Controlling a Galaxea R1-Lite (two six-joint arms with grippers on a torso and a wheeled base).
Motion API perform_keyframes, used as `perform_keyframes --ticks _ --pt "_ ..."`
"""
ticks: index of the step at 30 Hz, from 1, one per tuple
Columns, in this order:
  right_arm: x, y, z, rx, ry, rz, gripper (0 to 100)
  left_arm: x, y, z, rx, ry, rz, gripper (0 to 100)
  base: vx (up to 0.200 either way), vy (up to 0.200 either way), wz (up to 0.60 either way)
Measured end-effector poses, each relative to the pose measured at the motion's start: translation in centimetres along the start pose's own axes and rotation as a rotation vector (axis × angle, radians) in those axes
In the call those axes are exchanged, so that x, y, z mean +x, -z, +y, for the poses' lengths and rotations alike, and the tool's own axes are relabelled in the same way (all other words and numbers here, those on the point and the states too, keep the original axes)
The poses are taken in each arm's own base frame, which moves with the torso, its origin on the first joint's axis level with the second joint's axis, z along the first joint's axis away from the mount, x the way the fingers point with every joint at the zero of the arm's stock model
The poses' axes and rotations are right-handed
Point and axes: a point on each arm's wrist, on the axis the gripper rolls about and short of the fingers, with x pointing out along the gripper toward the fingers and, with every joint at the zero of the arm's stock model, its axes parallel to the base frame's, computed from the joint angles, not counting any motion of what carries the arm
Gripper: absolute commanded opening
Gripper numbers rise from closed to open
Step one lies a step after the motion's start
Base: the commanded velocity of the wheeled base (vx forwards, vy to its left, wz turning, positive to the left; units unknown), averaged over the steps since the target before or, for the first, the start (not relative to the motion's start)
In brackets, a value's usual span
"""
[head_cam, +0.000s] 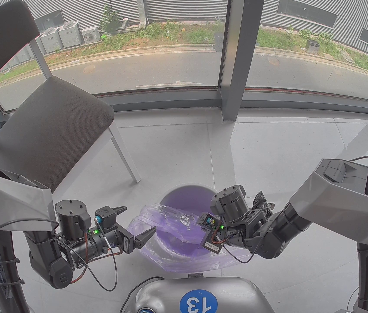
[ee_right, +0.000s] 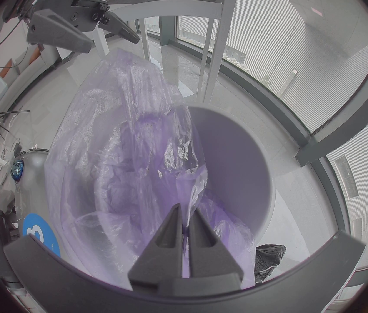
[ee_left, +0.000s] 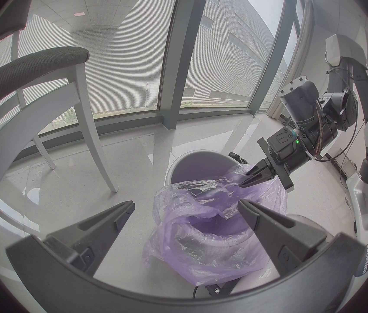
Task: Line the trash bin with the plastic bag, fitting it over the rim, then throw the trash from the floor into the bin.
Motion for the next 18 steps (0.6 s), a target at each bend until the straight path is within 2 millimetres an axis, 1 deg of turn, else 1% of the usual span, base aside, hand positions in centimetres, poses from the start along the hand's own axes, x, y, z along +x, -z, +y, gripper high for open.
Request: perform_keyframes --ticks 3,18 --pt "-0.2 0.0 -0.1 0.001 0.001 0.001 0 0.0 0.0 0.0 0.0 0.0 0.0 100 0.0 0.0 0.0" --pt "-2.9 -1.1 -1.9 0.062 0.039 -0.045 0 0.4 0.4 0.5 -0.006 -0.016 0.011 100 0.0 0.0 0.0"
